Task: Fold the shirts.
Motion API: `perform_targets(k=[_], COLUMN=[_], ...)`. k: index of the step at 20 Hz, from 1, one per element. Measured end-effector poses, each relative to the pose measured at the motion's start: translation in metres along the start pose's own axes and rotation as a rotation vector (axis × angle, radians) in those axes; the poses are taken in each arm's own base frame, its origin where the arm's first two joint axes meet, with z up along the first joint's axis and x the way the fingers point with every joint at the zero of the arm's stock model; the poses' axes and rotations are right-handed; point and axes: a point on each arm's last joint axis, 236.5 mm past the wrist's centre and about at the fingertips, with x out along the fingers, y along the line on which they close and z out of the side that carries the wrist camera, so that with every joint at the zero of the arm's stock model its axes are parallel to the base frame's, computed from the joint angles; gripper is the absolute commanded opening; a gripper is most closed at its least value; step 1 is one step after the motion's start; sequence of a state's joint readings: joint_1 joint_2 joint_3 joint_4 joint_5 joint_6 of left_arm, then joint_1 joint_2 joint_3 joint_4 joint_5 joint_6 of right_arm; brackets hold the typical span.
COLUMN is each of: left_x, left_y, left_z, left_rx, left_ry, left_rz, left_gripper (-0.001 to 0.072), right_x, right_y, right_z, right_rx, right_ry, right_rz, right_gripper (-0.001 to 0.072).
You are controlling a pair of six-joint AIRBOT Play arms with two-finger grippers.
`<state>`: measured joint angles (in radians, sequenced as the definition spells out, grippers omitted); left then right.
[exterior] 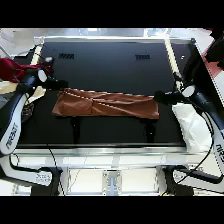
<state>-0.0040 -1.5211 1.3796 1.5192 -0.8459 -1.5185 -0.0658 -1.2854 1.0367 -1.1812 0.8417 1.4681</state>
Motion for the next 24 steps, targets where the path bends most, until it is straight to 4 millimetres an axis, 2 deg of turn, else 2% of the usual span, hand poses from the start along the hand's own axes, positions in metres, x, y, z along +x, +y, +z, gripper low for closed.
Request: perform_targets(k=[2, 4, 5, 6, 8, 10, 12, 15, 19, 24], left_x=[-0.036, -0.073, -0.088, -0.098, -0.11, -0.11, -0.101, -0.081, -0.068, -0.065], left_y=[-0.002, -0.014, -0.026, -0.041, -0.08, -0.121, -0.156, -0.196, -0.224, -0.234], left_z=[0.028, 0.053, 0.062, 0.068, 0.073, 0.07, 0.062, 0.049, 0.043, 0.044], left_rx=[-0.003, -0.016, -0.018, -0.012, 0.012, 0.034, 0.037, -0.019, -0.152, -0.217], left_ry=[-0.11, -0.222, -0.267, -0.299, -0.33, -0.326, -0.296, -0.229, -0.167, -0.147], left_rz=[-0.003, -0.037, -0.072, -0.114, -0.221, -0.324, -0.411, -0.529, -0.654, -0.709], left_gripper=[0.0302, 0.0302, 0.0302, 0.0302, 0.0302, 0.0302, 0.0302, 0.0301, 0.03, 0.0299], right_x=[-0.036, -0.074, -0.09, -0.104, -0.124, -0.135, -0.136, -0.132, -0.123, -0.119], right_y=[-0.002, -0.012, -0.017, -0.023, -0.028, -0.03, -0.034, -0.042, -0.053, -0.057], right_z=[0.024, 0.043, 0.049, 0.053, 0.061, 0.065, 0.066, 0.064, 0.06, 0.058], right_rx=[-0.032, -0.021, -0.003, 0.021, 0.071, 0.11, 0.128, 0.136, 0.134, 0.131], right_ry=[-0.086, -0.174, -0.21, -0.241, -0.295, -0.323, -0.327, -0.311, -0.279, -0.266], right_rz=[-0.024, -0.052, -0.06, -0.065, -0.05, -0.031, -0.029, -0.046, -0.073, -0.085], right_gripper=[0.0346, 0.0375, 0.0406, 0.0407, 0.0406, 0.0405, 0.0405, 0.0401, 0.0401, 0.0401])
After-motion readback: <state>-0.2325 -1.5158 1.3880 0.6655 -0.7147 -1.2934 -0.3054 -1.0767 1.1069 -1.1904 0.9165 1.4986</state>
